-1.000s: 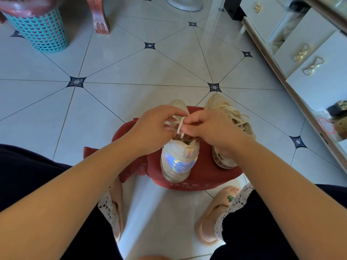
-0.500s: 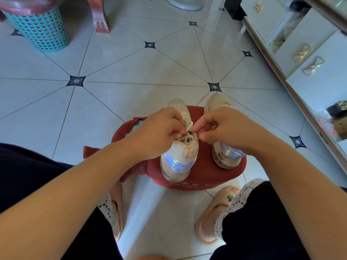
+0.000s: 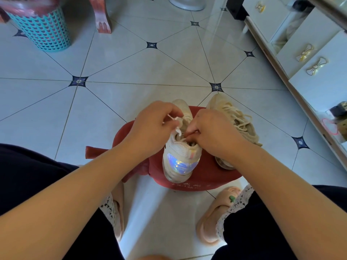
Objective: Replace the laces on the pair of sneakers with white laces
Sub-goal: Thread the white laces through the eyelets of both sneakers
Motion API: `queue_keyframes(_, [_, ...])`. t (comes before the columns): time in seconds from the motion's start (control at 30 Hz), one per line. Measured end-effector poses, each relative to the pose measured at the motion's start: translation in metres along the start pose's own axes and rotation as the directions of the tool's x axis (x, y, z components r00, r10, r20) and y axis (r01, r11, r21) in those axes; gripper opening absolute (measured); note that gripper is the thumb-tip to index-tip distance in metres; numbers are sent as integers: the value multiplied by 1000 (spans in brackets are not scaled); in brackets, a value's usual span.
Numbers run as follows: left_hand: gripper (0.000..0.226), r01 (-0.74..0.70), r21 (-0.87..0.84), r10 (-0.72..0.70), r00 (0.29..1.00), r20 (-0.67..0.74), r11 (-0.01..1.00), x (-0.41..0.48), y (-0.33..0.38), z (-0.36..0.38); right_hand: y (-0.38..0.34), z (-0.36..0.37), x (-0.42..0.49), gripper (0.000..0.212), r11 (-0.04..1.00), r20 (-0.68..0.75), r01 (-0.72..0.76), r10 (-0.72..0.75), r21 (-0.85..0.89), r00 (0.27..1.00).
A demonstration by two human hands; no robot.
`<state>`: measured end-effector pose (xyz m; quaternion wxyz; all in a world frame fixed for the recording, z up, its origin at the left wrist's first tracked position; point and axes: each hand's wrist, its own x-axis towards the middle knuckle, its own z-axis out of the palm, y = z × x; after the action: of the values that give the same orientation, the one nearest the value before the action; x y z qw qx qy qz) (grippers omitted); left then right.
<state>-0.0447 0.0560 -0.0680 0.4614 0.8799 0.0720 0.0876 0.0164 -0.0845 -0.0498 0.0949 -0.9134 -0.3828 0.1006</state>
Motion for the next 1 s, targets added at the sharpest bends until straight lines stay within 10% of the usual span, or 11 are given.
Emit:
queue_keyframes(0.1, [29, 18, -98, -20, 1000, -19, 995, 1, -1, -2, 0, 1, 1, 17, 1000, 45, -12, 11, 11, 999])
queue_keyframes(0.37, [29, -218, 278, 190, 974, 126, 936, -6, -2, 11, 7, -2, -6, 20, 949, 3, -146, 151, 278, 988])
queue_keyframes(0.63, [54, 151, 237, -170, 984, 61, 960, 4, -6, 17, 12, -5, -15, 23, 913, -88, -152, 199, 378, 976])
queue_keyframes(0.77, [25, 340, -26, -334, 934, 123, 940, -3, -3, 16, 51, -29, -26, 30, 907, -289, -330, 399, 260, 870])
queue_keyframes(0.9, [29, 495, -236, -468, 868, 165, 836, -10, 1, 29, 79, -29, -38, 64, 669, -36, -620, 691, 410, 722])
queue_keyframes(1.0, [28, 500, -291, -482, 865, 136, 815, -9, 7, 36, 80, -16, -43, 44, 389, 232, -617, 686, 684, 689])
